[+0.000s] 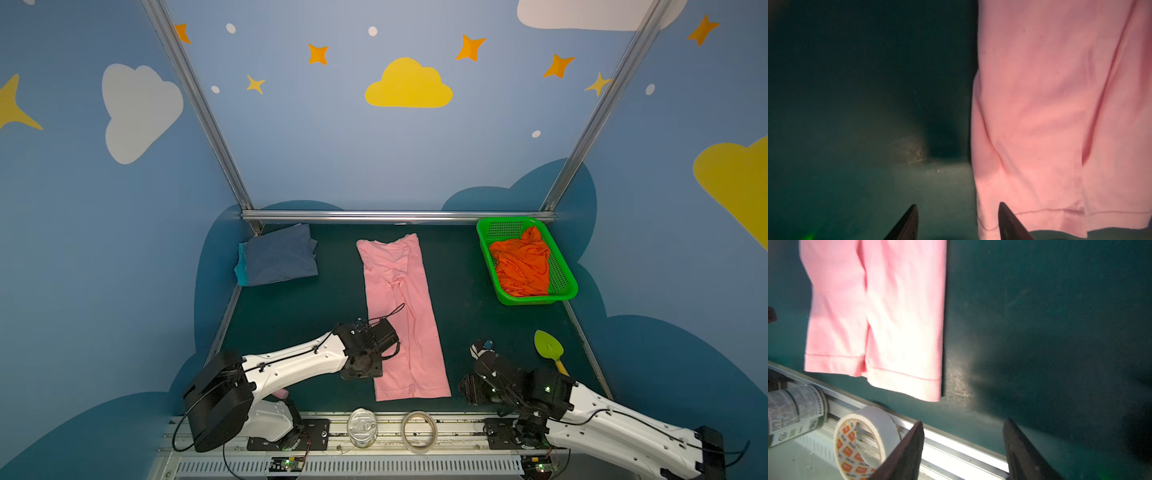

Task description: Fold and stack the t-shirts

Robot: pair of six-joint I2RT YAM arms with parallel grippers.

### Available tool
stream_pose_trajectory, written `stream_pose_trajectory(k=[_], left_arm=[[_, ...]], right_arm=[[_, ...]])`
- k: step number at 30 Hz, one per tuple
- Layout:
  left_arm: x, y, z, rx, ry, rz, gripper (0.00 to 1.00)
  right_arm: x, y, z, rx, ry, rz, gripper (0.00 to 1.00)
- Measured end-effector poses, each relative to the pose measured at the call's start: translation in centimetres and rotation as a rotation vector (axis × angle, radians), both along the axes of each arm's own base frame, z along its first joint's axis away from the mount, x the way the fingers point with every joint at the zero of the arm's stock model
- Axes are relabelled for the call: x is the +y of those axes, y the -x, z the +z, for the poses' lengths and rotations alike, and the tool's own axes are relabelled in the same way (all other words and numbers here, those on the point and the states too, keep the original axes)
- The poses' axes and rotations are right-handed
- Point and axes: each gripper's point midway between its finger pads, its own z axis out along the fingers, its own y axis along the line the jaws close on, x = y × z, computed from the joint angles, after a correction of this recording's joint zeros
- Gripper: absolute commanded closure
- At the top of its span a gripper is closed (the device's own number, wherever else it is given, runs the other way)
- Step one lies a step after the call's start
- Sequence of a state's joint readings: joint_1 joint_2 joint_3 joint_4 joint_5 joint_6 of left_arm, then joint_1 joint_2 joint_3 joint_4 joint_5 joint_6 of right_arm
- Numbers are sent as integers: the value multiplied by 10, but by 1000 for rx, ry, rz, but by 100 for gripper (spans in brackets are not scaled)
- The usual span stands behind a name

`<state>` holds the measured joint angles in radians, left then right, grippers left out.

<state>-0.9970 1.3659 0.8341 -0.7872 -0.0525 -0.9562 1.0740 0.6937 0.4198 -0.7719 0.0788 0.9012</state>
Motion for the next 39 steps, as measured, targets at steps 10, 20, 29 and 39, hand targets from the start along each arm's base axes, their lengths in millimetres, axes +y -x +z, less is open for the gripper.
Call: stream_pose_trajectory(k=[10, 20, 29, 39], left_arm=[[-18, 30, -44, 72, 2, 47, 53], [-25, 30, -49, 87, -28, 77, 84], [-32, 29, -47, 99, -25, 71, 94], [-34, -15, -20, 135, 51, 118, 91]], right_arm=[[30, 4, -14, 78, -51, 47, 38], [45, -2, -25, 84, -93, 40, 47], [52, -12, -31, 80, -102, 21, 95], [76, -84, 47, -84, -202, -5, 100]])
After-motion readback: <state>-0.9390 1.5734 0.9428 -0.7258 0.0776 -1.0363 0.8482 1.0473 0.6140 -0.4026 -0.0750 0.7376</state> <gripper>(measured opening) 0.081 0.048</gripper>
